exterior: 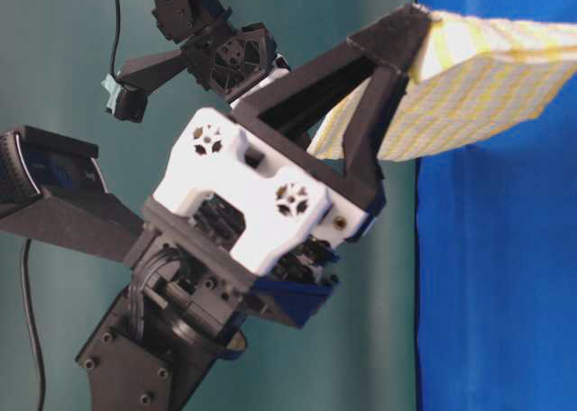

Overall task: Fold the yellow towel.
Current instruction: 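Lift and rotate the towel strip to lie vertically, right gripper leading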

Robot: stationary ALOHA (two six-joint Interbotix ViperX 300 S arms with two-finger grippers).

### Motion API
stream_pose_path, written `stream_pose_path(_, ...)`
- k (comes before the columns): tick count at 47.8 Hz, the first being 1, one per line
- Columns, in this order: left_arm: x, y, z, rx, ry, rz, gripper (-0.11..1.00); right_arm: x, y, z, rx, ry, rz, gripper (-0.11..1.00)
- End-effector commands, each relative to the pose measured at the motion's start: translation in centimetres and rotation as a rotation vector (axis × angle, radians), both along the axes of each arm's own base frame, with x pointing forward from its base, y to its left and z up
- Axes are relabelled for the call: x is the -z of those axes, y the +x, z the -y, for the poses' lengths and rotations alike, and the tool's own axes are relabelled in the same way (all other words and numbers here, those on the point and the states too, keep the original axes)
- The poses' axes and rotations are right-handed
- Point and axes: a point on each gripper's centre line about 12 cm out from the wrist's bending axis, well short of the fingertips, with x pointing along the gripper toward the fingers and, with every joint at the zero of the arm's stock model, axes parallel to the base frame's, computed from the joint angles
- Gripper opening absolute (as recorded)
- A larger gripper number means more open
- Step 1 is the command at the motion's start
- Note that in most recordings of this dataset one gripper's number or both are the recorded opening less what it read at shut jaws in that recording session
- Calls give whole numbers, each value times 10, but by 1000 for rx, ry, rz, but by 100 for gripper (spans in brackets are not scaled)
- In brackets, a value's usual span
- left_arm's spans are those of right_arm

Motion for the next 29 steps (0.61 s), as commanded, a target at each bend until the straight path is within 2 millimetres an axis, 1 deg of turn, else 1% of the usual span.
stream_pose_path(1,-10,0,15,29,-9,42,3,-16,-1,13,28,-29,39,2)
stream_pose_path(9,1,-6,17,31,-12,65,3,-8,1,14,28,-17,23,2)
stream_pose_path(14,8,-13,17,30,-19,85,3,-1,6,13,20,-8,12,2)
stream_pose_path(21,14,-28,18,32,-24,90,3,4,19,12,-1,-5,5,2)
stream_pose_path(29,20,-47,20,30,-42,94,3,10,41,12,-27,-4,4,2)
